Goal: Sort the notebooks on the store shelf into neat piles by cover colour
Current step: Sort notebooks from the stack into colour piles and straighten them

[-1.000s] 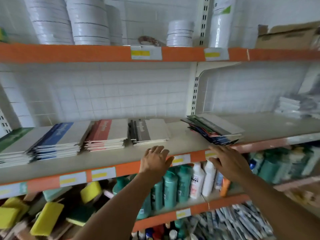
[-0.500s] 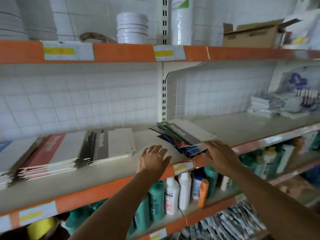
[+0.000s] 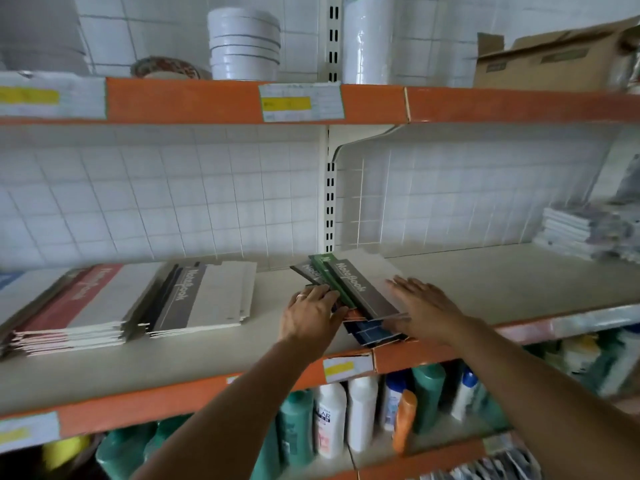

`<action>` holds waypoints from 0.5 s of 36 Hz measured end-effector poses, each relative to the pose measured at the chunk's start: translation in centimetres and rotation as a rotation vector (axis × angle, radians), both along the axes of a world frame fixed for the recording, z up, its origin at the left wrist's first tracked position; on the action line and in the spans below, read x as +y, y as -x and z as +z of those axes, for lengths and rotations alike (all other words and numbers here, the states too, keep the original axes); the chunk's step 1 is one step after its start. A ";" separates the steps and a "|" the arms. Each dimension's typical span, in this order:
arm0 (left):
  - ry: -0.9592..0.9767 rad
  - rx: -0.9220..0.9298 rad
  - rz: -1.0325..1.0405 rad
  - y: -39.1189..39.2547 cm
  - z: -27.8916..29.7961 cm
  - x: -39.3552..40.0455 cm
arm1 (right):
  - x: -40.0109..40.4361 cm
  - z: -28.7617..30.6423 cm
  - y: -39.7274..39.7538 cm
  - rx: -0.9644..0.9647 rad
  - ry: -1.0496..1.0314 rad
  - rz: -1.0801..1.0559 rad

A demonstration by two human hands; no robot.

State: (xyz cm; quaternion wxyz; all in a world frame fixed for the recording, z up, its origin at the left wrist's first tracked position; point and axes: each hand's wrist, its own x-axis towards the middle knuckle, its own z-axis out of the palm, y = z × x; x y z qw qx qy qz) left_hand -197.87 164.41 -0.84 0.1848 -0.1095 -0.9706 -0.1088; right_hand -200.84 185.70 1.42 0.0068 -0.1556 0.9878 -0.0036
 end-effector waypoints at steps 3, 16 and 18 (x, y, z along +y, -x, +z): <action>-0.021 0.017 0.058 -0.3 -0.1 0.9 | 0.4 0.0 0.8 -0.011 0.028 0.075; -0.079 0.098 0.280 -2.8 -1.5 3.4 | 1.2 -0.1 0.5 0.232 0.002 0.258; -0.079 0.133 0.292 -2.9 -1.6 3.7 | 1.5 -0.4 0.4 0.240 0.066 0.278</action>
